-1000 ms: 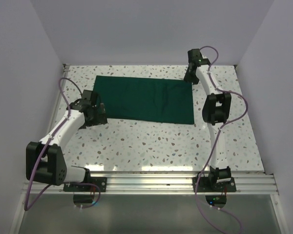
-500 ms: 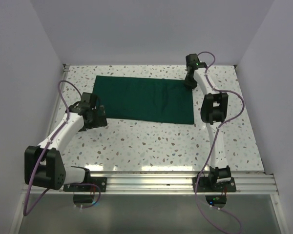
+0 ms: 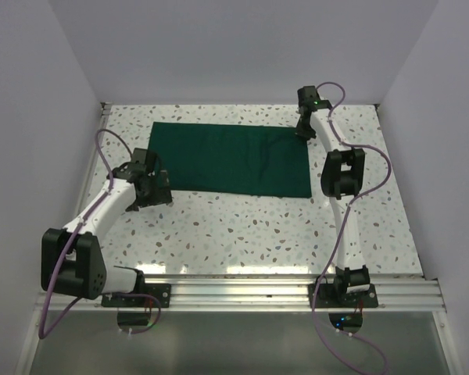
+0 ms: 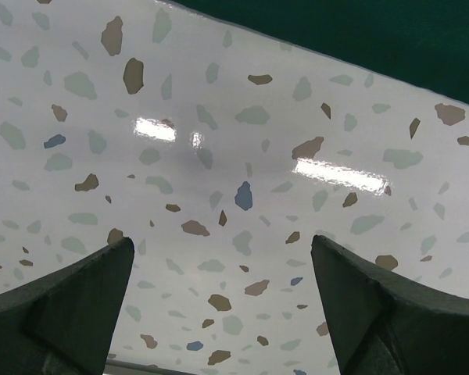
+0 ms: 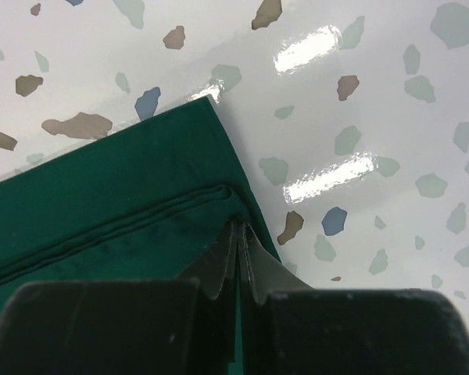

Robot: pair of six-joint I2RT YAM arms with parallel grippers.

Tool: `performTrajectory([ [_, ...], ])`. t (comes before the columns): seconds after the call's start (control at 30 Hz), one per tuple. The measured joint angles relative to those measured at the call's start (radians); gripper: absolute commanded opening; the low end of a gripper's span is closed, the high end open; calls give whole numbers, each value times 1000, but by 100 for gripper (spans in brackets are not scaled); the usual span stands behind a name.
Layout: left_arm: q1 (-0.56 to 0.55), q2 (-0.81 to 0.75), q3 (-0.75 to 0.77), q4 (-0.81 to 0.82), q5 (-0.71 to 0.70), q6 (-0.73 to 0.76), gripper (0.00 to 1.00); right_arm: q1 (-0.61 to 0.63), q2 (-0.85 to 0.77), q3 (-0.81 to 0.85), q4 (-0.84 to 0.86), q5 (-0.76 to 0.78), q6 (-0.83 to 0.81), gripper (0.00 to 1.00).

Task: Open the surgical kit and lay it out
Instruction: Open the surgical kit at the center of the board.

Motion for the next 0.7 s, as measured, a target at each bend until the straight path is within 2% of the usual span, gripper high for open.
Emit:
performTrajectory([
  [0.33,0,39,56,-4,-4,0,100,1,-24,-24,3,-12,-23,0],
  [0.7,0,43,210,-23,-56,6,100,39,-252,-206,2,-117,-28,0],
])
